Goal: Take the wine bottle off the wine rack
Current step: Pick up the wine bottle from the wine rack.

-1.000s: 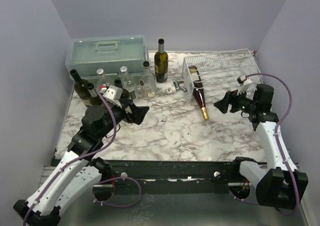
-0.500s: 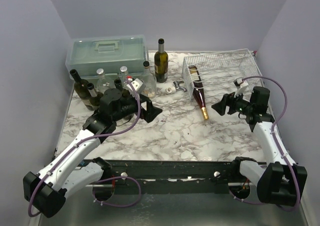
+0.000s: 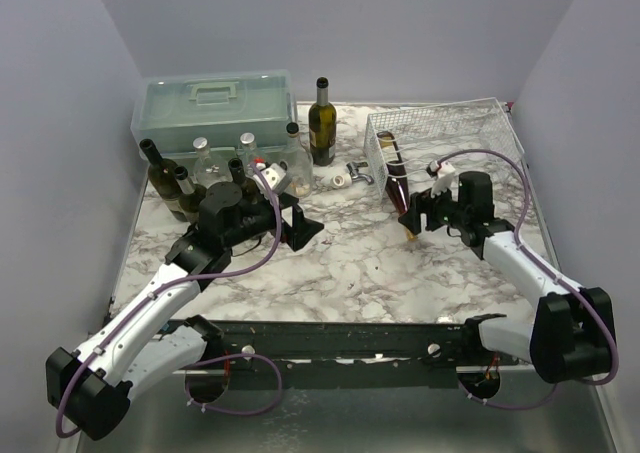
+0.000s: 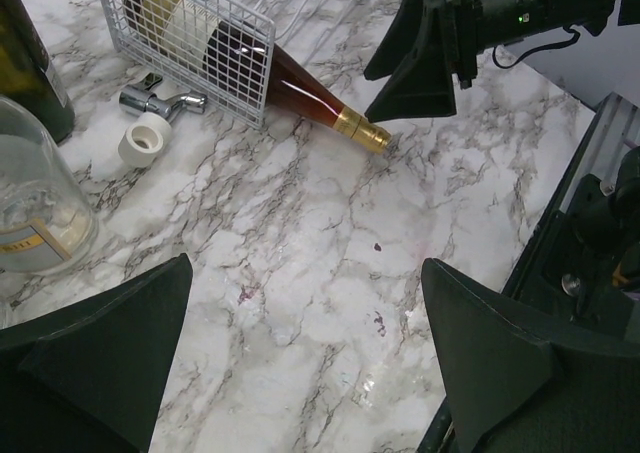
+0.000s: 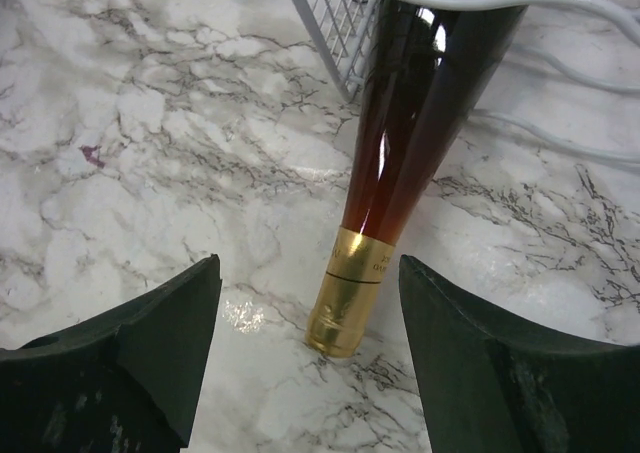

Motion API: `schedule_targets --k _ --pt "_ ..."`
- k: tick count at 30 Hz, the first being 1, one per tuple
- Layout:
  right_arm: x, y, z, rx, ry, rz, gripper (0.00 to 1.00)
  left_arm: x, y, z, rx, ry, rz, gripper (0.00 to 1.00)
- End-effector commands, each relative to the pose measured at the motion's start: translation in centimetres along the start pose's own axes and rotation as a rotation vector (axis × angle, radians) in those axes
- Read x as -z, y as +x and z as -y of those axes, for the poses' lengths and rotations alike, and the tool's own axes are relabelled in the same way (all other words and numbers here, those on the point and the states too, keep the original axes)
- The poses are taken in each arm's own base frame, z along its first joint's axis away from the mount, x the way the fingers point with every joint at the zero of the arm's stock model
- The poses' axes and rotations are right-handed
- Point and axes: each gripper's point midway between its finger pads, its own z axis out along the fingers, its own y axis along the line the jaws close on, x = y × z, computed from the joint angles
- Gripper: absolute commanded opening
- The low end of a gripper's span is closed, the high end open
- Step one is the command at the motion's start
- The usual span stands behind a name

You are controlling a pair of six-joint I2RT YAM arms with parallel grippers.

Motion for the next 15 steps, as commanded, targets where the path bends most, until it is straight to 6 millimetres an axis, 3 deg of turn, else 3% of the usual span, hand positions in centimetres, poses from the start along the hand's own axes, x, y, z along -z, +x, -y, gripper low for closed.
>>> schedule_targets --k 1,9,15 --pt "-1.0 -1.1 1.8 -0.027 0.137 0.049 0.76 0.2 -0.5 -0.2 -0.032 -0.007 0.028 0.99" --pt "-3.2 0.5 2.1 -0.230 0.228 0.005 0.76 0.0 -0.1 -0.6 -0.033 -0.020 0.018 0.99" --pt "-4.2 1.3 2.1 -0.279 0.229 -0.018 0.76 0.1 -0.1 -0.5 -0.036 -0.019 0.020 0.99"
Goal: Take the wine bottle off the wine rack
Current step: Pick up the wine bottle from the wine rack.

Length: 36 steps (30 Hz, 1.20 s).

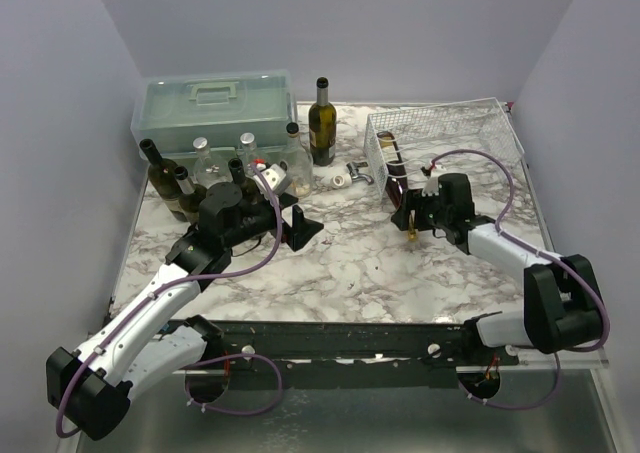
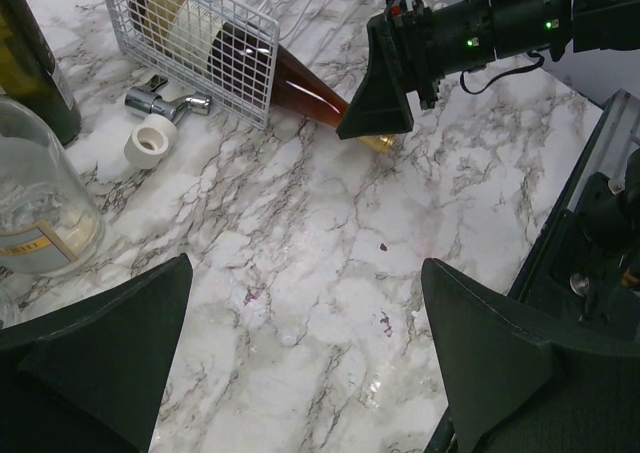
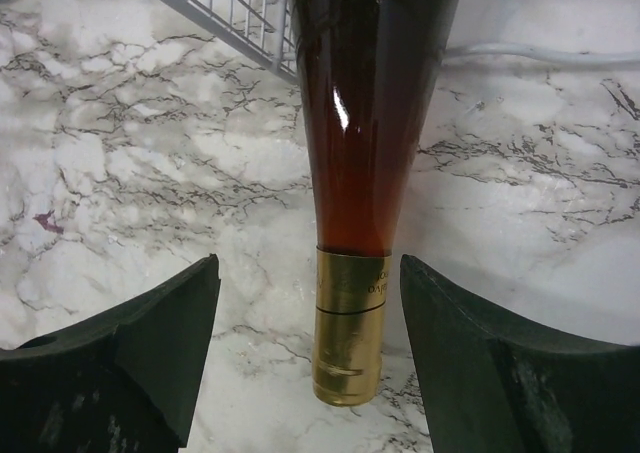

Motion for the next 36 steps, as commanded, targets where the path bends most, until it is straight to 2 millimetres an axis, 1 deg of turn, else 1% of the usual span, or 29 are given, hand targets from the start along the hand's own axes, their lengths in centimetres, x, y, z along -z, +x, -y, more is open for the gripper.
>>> schedule_targets --k 1,6,10,13,16,20,26,31,36 --pt "-0.9 -1.0 0.8 -0.061 0.060 0.041 0.76 0.1 -0.3 -0.4 -0.020 -0.014 0.019 0.99" --pt "-2.1 -0.1 1.0 -0.101 0.061 0.005 0.76 0.2 -0.2 -0.4 -0.023 -0.015 0.020 0.99" --pt "-3.1 -0.4 1.3 -0.117 0.069 0.026 0.75 0.4 -0.4 -0.5 -0.038 -0.027 0.028 0.99" --pt "-3.7 -0.8 1.1 -0.132 0.052 0.047 0.74 0.6 -0.5 -0.6 -0.049 -0.037 0.037 0.99" --pt "-4.4 0.1 1.2 -0.168 0.055 0.006 0.74 0.8 -0.6 -0.6 -0.055 -0.040 0.041 0.99" --pt "-4.9 1.7 0.7 -0.191 0.021 -0.040 0.74 0.9 -0.7 -0.6 -0.061 -0.041 0.046 0.99" --pt "-5.5 3.0 1.5 -0.231 0.060 -0.081 0.74 1.0 -0.8 -0.6 -0.068 -0.045 0.050 0.99" --pt "-5.5 3.6 2.0 -0.258 0.087 -0.102 0.73 1.1 -0.8 -0.6 -0.073 -0.045 0.051 0.99" --pt "-5.3 5.2 2.2 -0.339 0.054 -0.170 0.72 1.2 -0.7 -0.8 -0.081 -0.052 0.051 0.99"
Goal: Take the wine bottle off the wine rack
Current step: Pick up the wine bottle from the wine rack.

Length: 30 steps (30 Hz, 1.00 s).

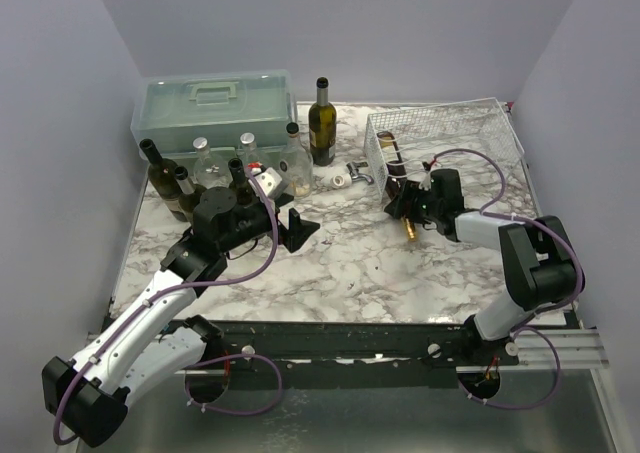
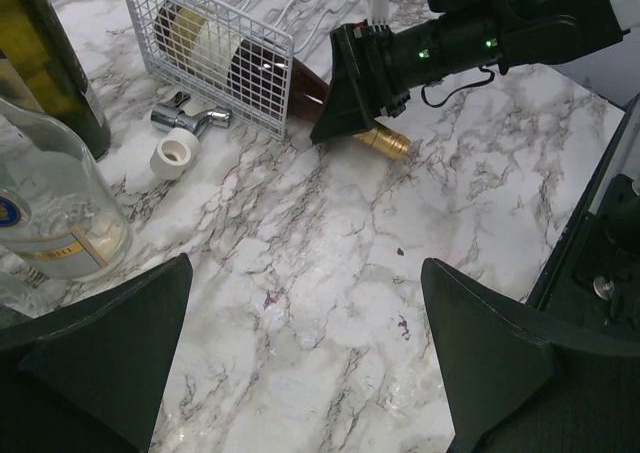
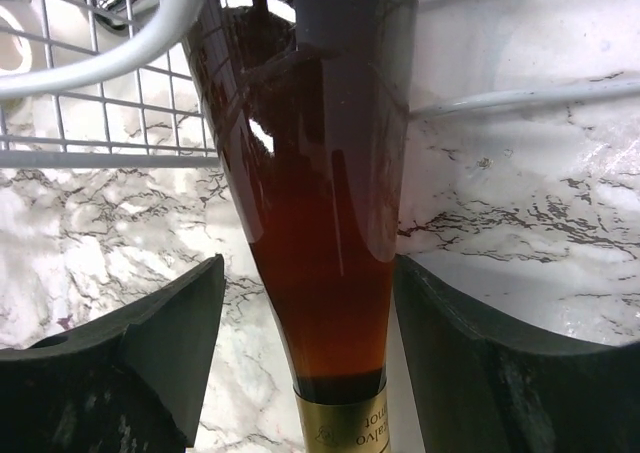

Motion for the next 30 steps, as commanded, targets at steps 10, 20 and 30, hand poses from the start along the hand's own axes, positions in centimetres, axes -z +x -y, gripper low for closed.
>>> schedule_targets --k 10,20,30 --pt "0.5 6.2 2.4 -0.144 -0.003 -0.185 0.71 0.3 0.0 -0.7 -0.034 -0.034 0.013 0.99" --pt "1.9 5.0 2.0 -0.108 -0.045 -0.015 0.69 -0.2 0.5 -0.7 -0.022 -0.023 -0.010 0.99" --pt "1.6 3.8 1.6 -0.091 -0.071 0.053 0.62 -0.5 0.8 -0.9 -0.017 -0.027 -0.019 0.99"
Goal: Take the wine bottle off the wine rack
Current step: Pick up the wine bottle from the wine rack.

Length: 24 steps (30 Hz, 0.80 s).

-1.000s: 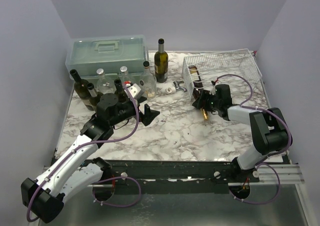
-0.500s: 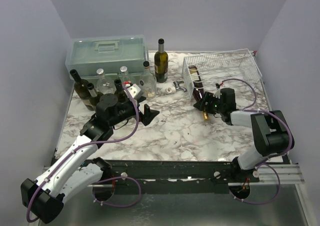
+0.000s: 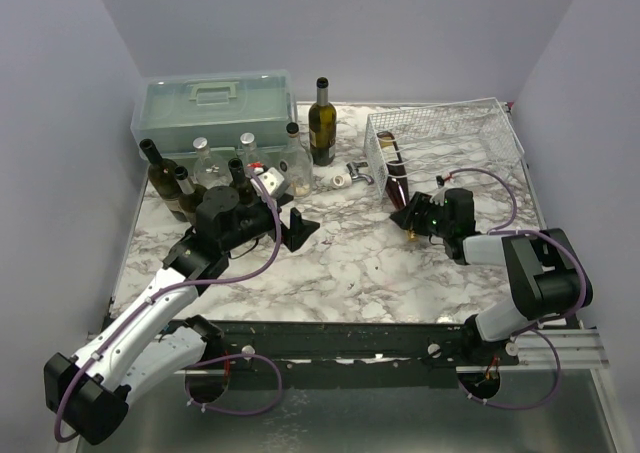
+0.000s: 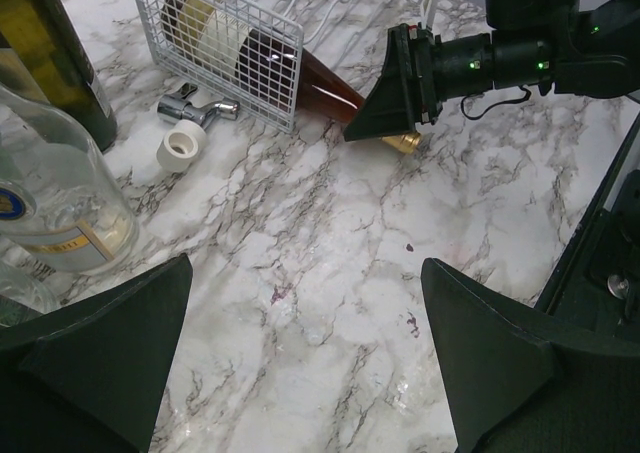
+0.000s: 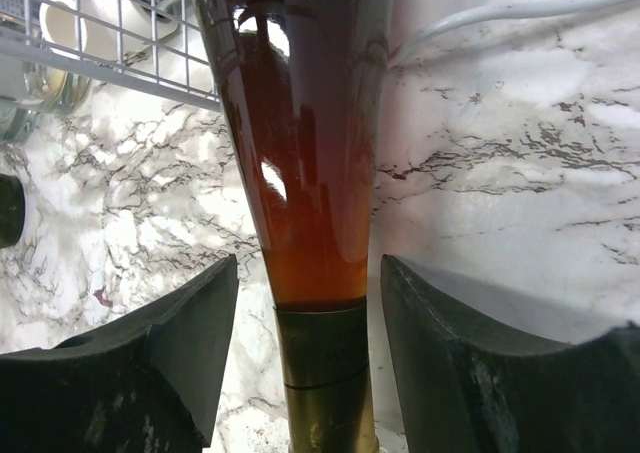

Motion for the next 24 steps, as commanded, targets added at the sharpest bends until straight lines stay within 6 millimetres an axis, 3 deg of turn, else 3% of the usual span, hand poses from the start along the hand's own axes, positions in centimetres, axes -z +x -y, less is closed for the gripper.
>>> schedule_targets --k 1,15,24 --pt "0.2 2.1 1.6 -0.007 0.050 -0.046 0.62 -0.2 0.3 -0.4 -0.006 -0.010 -0.004 0.99" --pt "-0.7 1.4 1.4 0.039 0.081 -0.009 0.60 -0.2 0.3 -0.5 -0.009 -0.016 -0.003 0.99" --pt "-0.8 1.6 1.2 0.069 0.096 -0.017 0.48 -0.1 0.2 -0.5 -0.012 -0.015 0.000 0.99"
